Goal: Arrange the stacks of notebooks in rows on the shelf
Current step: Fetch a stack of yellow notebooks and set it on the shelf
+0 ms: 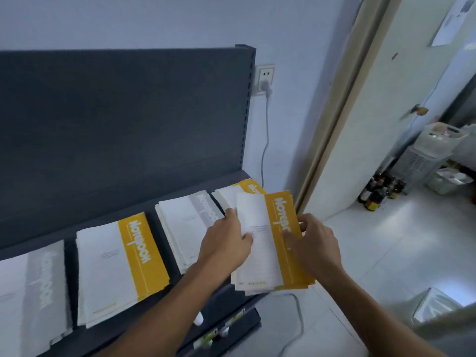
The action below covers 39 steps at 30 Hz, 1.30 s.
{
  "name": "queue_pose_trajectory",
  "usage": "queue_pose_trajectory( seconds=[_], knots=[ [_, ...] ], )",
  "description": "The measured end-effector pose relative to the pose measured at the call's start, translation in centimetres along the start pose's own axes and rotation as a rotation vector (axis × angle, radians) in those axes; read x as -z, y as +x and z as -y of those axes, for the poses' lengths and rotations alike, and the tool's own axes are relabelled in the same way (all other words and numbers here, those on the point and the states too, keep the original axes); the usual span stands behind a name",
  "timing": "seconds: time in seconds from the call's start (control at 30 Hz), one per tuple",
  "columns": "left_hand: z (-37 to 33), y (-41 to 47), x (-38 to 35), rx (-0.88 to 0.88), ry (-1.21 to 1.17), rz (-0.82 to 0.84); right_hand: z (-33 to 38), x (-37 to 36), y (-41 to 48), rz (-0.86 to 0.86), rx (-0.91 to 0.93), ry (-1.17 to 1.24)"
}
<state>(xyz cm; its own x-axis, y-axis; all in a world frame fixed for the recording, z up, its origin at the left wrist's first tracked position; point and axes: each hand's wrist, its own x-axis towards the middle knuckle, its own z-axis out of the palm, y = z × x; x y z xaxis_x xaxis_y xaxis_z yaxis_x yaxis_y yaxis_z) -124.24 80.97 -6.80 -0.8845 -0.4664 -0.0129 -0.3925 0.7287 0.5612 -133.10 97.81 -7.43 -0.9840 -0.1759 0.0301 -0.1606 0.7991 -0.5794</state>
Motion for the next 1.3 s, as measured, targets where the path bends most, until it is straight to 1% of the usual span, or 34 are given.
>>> queue_pose_trajectory(
  seconds=[0.3, 0.53, 0.67, 0.83, 1.07, 1.2, 1.3],
  knots=[
    [-1.6, 6.4, -2.8, 0.259, -0.088, -0.159, 0.1, -2.7, 12.3, 0.224, 0.179, 0.003],
    [-2.4, 9.5, -4.6, 0.393, -0.002, -0.245, 0.6, -4.3, 17.3, 0.367, 0.315, -0.024],
    [-2.2, 10.2, -5.2, 0.442, 0.071, -0.290, 1.0, -5.0, 18.3, 0.395, 0.375, -0.048],
    [-2.1, 10.3, -5.7, 0.486, 0.099, -0.282, 1.0, -5.7, 18.9, 0.434, 0.426, -0.099],
    [-2.6, 10.6, -6.7, 0.477, 0.137, -0.287, 0.1, -6.0, 19.2, 0.405, 0.488, -0.164],
    [-2.7, 10.3, -7.1, 0.496, 0.181, -0.272, -0.5, -6.2, 19.0, 0.382, 0.553, -0.161],
    [-2.8, 10.3, -7.1, 0.500, 0.199, -0.285, -0.6, -6.1, 19.1, 0.393, 0.562, -0.153]
  ],
)
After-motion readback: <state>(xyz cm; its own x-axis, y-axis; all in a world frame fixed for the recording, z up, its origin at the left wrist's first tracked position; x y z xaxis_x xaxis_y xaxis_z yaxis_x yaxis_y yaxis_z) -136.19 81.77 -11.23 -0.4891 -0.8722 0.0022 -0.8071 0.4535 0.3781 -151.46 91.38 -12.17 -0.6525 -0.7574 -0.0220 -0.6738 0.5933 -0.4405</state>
